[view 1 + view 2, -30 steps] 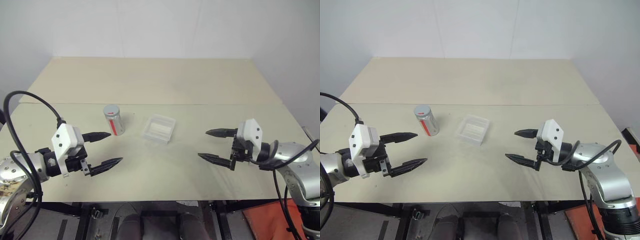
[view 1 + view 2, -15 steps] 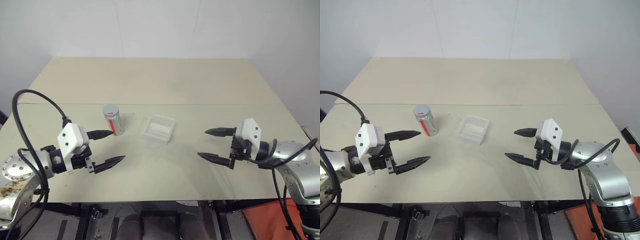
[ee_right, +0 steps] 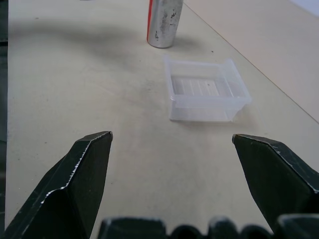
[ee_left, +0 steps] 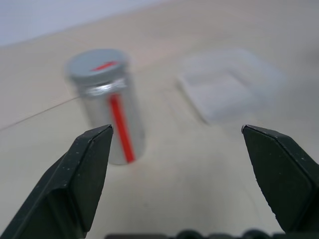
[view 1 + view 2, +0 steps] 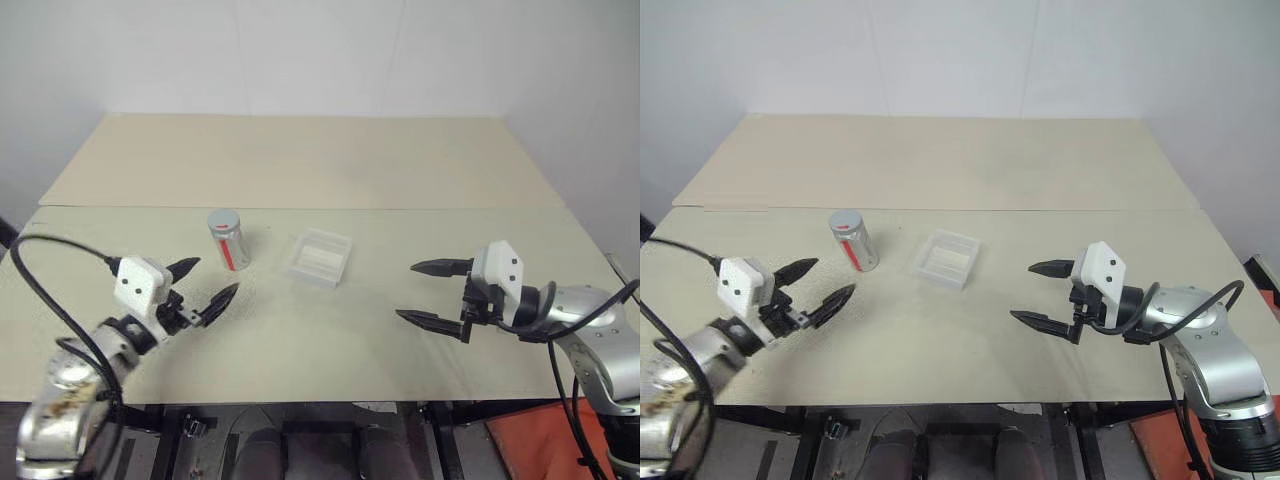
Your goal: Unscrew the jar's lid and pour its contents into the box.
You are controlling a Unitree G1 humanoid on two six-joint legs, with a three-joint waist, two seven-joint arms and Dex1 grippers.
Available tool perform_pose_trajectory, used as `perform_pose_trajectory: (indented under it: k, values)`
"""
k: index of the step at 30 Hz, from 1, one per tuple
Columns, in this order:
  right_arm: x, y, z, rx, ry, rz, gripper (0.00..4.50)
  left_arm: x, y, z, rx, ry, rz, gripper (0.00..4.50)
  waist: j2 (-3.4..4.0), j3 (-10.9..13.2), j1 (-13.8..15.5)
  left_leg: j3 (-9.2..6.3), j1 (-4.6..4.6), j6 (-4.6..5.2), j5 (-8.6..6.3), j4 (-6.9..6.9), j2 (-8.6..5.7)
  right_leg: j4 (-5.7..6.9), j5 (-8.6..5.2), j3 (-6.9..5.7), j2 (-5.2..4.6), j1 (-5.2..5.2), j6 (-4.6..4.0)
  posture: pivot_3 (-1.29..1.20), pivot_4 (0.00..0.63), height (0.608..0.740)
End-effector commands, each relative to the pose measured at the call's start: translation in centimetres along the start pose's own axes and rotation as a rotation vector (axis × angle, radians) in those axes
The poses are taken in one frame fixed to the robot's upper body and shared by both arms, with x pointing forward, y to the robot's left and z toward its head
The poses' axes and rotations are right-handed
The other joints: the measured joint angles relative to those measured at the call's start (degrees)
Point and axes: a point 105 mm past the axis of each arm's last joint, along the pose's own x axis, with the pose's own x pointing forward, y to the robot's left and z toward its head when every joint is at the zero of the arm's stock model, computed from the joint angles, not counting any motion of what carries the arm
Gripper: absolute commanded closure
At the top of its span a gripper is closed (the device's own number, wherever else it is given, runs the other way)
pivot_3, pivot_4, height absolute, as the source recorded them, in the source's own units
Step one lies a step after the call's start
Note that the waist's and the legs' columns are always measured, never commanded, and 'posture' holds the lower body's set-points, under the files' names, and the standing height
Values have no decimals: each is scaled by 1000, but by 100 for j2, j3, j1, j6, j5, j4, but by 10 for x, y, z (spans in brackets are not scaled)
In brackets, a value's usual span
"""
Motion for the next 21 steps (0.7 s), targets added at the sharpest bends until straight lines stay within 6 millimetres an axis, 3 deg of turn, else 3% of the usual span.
perform_pose_trajectory:
  k: [1, 21]
  values:
    - [-6, -2, 16, -66, -14, 5, 0, 6, -3, 4, -1, -46, 130, 19, 0, 0, 13, -1, 0, 0, 0, 0, 0, 2, 0, 0, 1, 1, 0, 0, 150, 740]
    - [-7, -1, 21, -107, 1, 45, 0, 63, 4, -1, 112, -145, 317, 19, -2, -1, 84, 0, 1, 0, 0, 0, -3, -3, 2, 0, 2, 4, 0, 0, 150, 740]
